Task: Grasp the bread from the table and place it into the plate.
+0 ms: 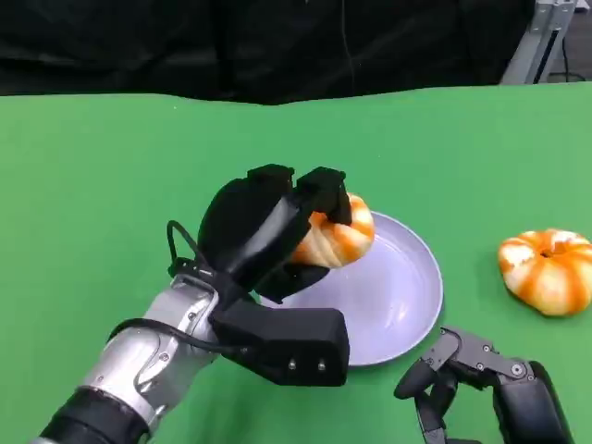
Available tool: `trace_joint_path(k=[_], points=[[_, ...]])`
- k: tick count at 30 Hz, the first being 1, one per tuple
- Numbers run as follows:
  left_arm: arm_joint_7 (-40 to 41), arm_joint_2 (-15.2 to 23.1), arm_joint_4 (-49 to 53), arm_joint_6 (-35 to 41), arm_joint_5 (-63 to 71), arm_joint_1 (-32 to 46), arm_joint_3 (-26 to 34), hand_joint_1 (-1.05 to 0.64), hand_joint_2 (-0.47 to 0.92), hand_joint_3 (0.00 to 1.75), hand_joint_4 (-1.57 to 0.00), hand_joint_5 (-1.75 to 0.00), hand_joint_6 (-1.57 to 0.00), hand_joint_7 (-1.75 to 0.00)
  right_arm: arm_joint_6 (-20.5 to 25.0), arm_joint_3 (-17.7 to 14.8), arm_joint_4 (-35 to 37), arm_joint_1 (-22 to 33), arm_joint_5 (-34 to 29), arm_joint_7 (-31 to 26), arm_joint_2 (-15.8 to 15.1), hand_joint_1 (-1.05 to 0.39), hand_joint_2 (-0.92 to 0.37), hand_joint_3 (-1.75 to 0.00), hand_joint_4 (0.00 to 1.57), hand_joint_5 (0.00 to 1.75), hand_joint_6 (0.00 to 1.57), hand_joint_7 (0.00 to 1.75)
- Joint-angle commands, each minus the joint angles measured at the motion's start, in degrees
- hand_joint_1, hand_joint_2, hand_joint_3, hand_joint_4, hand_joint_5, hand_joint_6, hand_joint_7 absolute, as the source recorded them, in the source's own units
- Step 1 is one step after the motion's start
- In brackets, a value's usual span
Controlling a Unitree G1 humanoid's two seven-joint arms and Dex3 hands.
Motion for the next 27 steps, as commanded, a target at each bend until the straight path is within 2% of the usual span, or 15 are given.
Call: trace_joint_path(k=[1, 6, 11, 17, 18, 19, 20, 21, 22, 23, 25, 26, 27], points=[[-1.1, 0.2, 0.2, -0.6, -0.5, -0.5, 0.0, -0.16, 0.32, 1.34, -0.92, -1.75, -0.75, -1.70, 0.2, -0.3, -0.8, 0.2, 0.1, -0.5, -0.2, 0.01, -0.30, -1.35, 0.84, 1.65, 0.83, 1.32], [-1.4, -0.3, 1.5, -0.1, 0.1, -1.1, -0.5, -0.15, 0.31, 1.35, -0.91, -1.75, -0.75, -1.69, 0.1, -0.3, -0.7, 0.2, 0.2, -0.5, -0.2, 0.01, -0.31, -1.35, 0.84, 1.64, 0.83, 1.32], [-2.4, -1.5, 7.3, 1.8, 1.9, -3.6, -2.6, -0.16, 0.40, 1.11, -0.83, -1.75, -0.67, -1.74, 0.2, -0.2, -0.7, 0.2, 0.3, -0.5, -0.1, 0.01, -0.31, -1.35, 0.85, 1.66, 0.83, 1.32], [-2.2, -1.7, 8.3, 1.8, 1.9, -4.2, -2.9, -0.16, 0.42, 1.07, -0.82, -1.75, -0.66, -1.75, 0.3, -0.1, -0.8, 0.2, 0.3, -0.5, -0.1, 0.01, -0.31, -1.35, 0.85, 1.67, 0.83, 1.31], [-3.6, -2.3, 11.0, 1.6, 1.2, -4.7, -3.3, -0.17, 0.45, 1.01, -0.79, -1.67, -0.64, -1.63, 0.2, 0.0, -0.7, 0.3, 0.2, -0.6, -0.1, 0.01, -0.31, -1.35, 0.85, 1.68, 0.83, 1.31], [-5.6, -2.8, 13.0, 1.5, 0.5, -5.2, -3.8, -0.19, 0.58, 0.76, -0.77, -1.48, -0.72, -1.18, 0.3, 0.0, -0.7, 0.3, 0.1, -0.7, -0.1, 0.01, -0.31, -1.35, 0.85, 1.68, 0.83, 1.31], [-6.9, -3.1, 14.4, 1.4, 0.0, -5.6, -4.1, -0.21, 0.76, 0.45, -0.71, -1.23, -0.76, -0.66, 0.4, 0.1, -0.8, 0.4, 0.0, -0.7, -0.1, 0.00, -0.31, -1.35, 0.85, 1.69, 0.83, 1.31], [-8.6, -3.2, 15.5, 1.0, -0.2, -6.2, -4.6, -0.23, 0.84, 0.32, -0.65, -1.09, -0.75, -0.41, 0.4, 0.1, -0.8, 0.4, 0.1, -0.7, -0.1, -0.01, -0.31, -1.34, 0.84, 1.70, 0.83, 1.31], [-9.6, -3.1, 15.9, 0.6, -0.3, -6.5, -4.8, -0.26, 0.88, 0.25, -0.57, -0.90, -0.68, -0.23, 0.4, 0.1, -0.8, 0.4, 0.1, -0.7, -0.1, -0.01, -0.31, -1.34, 0.84, 1.70, 0.83, 1.31], [-10.2, -3.1, 16.3, 0.3, -0.4, -6.8, -5.0, -0.30, 0.90, 0.22, -0.53, -0.68, -0.60, -0.10, 0.4, 0.1, -0.7, 0.4, 0.2, -0.7, -0.1, -0.01, -0.31, -1.34, 0.84, 1.70, 0.83, 1.31], [-10.8, -3.0, 16.7, -0.3, -0.4, -7.1, -5.3, -0.31, 0.92, 0.20, -0.51, -0.56, -0.57, -0.03, 0.4, 0.1, -0.7, 0.4, 0.3, -0.7, -0.1, -0.01, -0.32, -1.33, 0.84, 1.70, 0.83, 1.30], [-10.9, -3.0, 16.8, -0.5, -0.4, -7.2, -5.5, -0.44, 0.92, 0.21, -0.32, -0.43, -0.38, -0.01, 0.5, 0.1, -0.7, 0.4, 0.3, -0.7, -0.1, -0.01, -0.31, -1.33, 0.84, 1.69, 0.83, 1.30], [-11.0, -3.0, 16.9, -0.7, -0.4, -7.2, -5.6, -0.49, 0.92, 0.21, -0.25, -0.39, -0.31, -0.01, 0.6, 0.1, -0.8, 0.4, 0.3, -0.7, 0.0, -0.01, -0.31, -1.33, 0.84, 1.69, 0.83, 1.30]])
